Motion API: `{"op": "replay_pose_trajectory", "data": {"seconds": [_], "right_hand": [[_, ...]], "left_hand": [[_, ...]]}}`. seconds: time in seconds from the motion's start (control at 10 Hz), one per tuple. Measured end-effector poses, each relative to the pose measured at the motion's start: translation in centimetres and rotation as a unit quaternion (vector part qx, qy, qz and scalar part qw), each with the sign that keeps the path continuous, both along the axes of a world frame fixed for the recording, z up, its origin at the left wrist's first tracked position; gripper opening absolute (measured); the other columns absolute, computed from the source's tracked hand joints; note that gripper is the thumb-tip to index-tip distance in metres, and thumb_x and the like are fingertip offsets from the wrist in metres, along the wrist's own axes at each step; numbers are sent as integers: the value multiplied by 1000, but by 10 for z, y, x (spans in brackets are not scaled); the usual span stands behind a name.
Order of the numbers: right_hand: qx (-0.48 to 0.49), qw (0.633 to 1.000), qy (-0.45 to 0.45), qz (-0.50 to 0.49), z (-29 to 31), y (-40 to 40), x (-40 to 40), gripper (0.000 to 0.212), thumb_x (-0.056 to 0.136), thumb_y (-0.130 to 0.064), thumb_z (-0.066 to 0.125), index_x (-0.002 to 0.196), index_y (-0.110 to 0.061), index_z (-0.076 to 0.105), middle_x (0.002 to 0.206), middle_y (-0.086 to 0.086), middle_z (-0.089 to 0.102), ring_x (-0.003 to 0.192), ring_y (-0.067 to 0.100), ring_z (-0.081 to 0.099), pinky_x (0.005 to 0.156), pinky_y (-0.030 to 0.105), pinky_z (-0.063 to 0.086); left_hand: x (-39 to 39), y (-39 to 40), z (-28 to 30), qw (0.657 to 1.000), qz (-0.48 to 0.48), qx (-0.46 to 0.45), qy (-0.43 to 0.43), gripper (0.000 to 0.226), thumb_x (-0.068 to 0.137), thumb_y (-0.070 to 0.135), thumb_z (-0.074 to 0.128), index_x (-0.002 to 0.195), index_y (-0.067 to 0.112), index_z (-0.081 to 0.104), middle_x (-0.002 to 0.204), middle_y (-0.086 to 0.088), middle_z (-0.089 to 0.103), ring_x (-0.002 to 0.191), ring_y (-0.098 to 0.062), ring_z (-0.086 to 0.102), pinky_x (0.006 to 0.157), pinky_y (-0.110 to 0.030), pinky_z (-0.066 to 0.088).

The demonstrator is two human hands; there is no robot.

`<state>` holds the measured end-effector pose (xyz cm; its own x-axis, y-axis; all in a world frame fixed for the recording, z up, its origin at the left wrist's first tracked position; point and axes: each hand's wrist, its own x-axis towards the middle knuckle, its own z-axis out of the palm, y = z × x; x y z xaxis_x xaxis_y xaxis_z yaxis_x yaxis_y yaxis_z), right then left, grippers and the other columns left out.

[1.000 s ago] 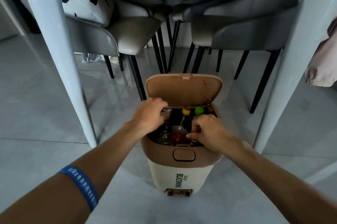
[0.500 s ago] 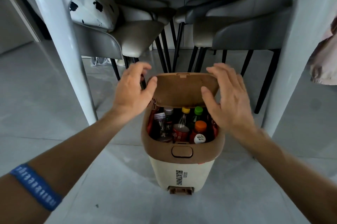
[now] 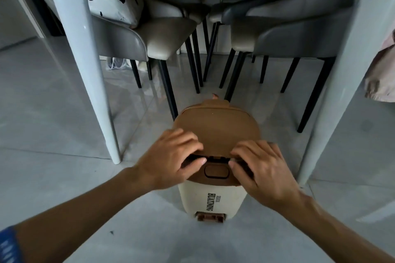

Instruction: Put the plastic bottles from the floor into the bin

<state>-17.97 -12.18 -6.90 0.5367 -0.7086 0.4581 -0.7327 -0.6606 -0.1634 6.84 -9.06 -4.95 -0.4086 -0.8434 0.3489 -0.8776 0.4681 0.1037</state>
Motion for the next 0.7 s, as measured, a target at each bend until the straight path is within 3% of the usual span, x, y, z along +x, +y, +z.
{"op": "replay_pose_trajectory", "data": {"seconds": [0.3, 0.6, 0.7], "right_hand": [[-8, 1000, 8, -6, -19, 8, 1, 30, 91, -44, 54, 102, -20, 70, 109, -3, 65, 94, 20, 60, 85, 36, 44], [3, 1000, -10, -1, -11, 8, 5, 31, 92, -47, 50, 93, -23, 71, 111, -6, 61, 100, 18, 57, 88, 36, 43], [20, 999, -37, 5, -9, 6, 0, 35, 93, -48, 49, 103, -22, 70, 120, -4, 61, 103, 18, 58, 86, 40, 50]], "left_hand": [[6, 7, -28, 999, -20, -42, -8, 29, 90, 36, 59, 104, 14, 71, 107, -3, 67, 90, -19, 56, 79, -32, 42], [3, 14, -30, 1000, -7, 12, 6, 34, 92, 39, 53, 109, 14, 69, 110, -2, 65, 92, -20, 57, 84, -31, 39], [7, 7, -12, 999, -17, -25, 17, 39, 93, 42, 51, 115, 14, 68, 115, -4, 67, 100, -17, 58, 91, -31, 40]]}}
